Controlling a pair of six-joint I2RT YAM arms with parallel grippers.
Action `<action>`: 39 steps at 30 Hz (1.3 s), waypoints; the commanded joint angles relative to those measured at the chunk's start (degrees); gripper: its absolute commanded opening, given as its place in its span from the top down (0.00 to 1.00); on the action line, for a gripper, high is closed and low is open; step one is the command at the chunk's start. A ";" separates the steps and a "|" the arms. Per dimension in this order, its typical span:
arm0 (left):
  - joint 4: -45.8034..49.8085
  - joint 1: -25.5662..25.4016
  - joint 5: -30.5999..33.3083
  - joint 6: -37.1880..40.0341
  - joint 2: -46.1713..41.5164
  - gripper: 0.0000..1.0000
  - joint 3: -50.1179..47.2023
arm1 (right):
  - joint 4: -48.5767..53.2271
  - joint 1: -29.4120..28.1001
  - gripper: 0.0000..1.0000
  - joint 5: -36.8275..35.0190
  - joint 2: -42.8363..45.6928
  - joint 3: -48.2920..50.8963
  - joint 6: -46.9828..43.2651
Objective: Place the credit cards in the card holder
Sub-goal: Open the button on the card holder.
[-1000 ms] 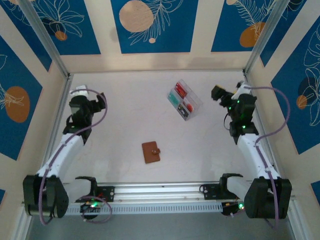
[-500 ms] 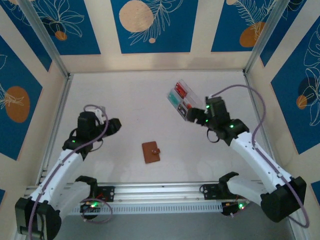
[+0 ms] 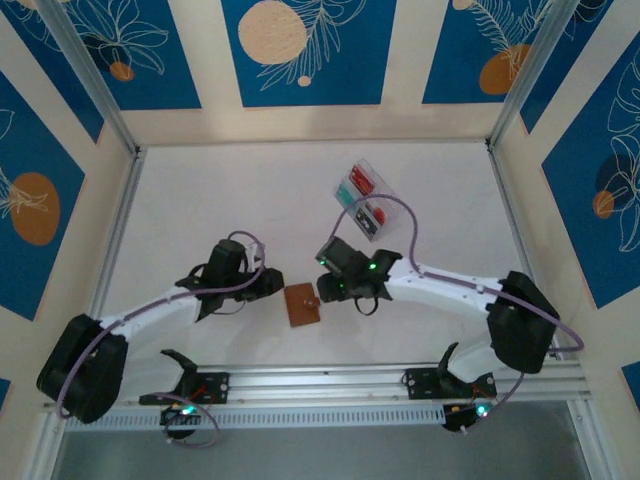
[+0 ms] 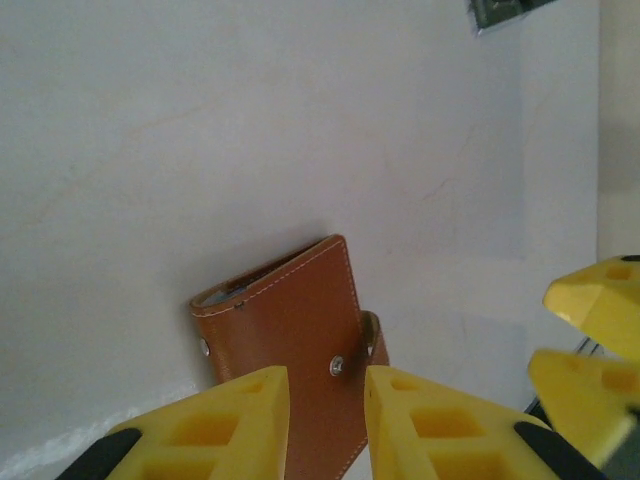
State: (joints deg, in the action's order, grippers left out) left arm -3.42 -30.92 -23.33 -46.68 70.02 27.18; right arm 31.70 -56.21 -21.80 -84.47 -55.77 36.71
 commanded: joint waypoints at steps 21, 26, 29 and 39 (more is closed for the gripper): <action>-6.07 -2.75 1.40 2.68 13.10 0.76 -2.17 | 3.69 -7.05 0.37 -10.75 -17.39 -9.27 4.85; -5.14 -3.36 2.56 3.68 13.51 0.77 -2.58 | 6.65 -6.81 0.43 -13.95 -16.85 -9.01 7.19; -4.54 -3.45 3.09 4.35 13.48 0.77 -2.57 | 8.10 -6.22 0.48 -14.85 -15.66 -8.45 8.82; -5.20 -4.34 3.49 4.96 14.52 0.77 -3.40 | 6.26 -1.23 0.80 -8.96 -13.25 -5.44 11.34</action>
State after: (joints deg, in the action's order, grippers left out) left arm -12.47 -33.93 -21.32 -42.94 82.28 26.20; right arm 37.89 -59.16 -33.06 -99.63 -62.76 45.58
